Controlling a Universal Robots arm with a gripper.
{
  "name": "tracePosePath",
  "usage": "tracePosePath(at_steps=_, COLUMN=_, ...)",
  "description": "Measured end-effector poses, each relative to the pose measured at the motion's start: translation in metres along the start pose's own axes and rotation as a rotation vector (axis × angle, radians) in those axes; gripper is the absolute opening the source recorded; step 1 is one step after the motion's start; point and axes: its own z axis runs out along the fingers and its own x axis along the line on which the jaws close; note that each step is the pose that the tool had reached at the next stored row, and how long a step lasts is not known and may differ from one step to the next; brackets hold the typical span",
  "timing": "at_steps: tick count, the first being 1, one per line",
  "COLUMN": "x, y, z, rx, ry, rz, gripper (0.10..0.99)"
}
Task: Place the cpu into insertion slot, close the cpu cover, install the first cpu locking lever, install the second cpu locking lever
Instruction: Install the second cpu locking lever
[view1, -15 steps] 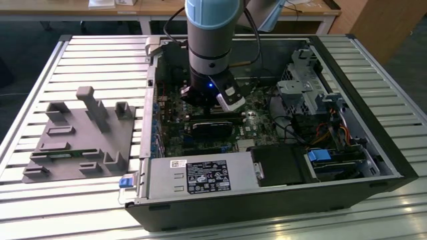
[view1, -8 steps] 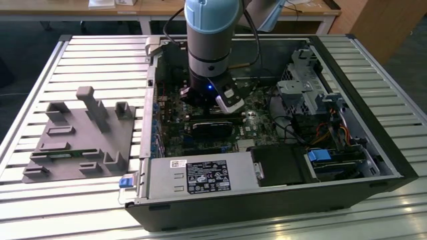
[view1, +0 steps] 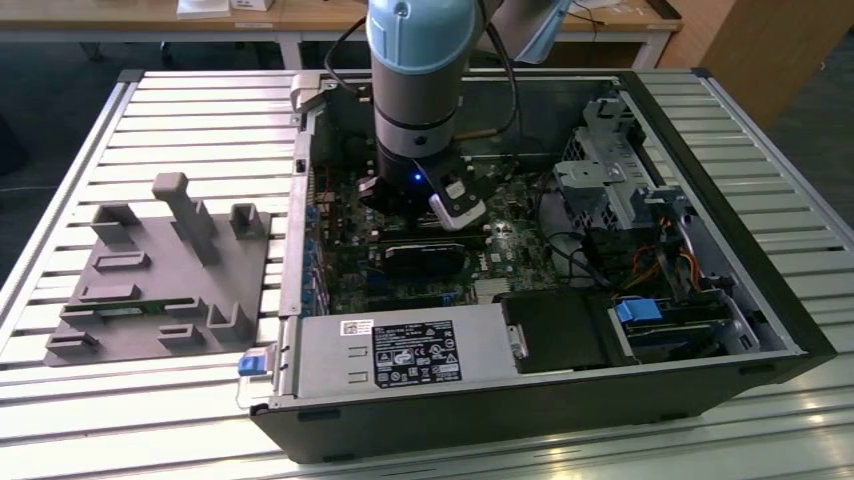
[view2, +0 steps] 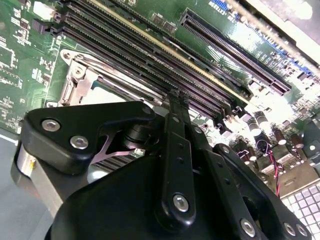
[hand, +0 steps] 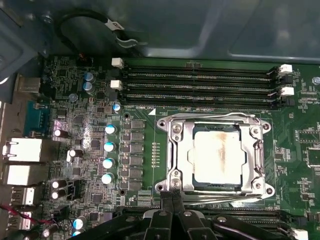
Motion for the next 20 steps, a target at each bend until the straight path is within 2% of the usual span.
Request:
tracePosePath(at_steps=5, x=0.002, y=-0.0002, z=0.0009, rx=-0.013, ry=-0.0002, rz=0.0, gripper=0.114)
tracePosePath(at_steps=12, x=0.0031, y=-0.0004, z=0.0028, rx=-0.036, ry=-0.0007, rz=0.001, gripper=0.114)
tracePosePath(at_steps=20, x=0.0071, y=-0.0008, z=0.0062, rx=-0.042, ry=-0.0013, rz=0.0, gripper=0.114)
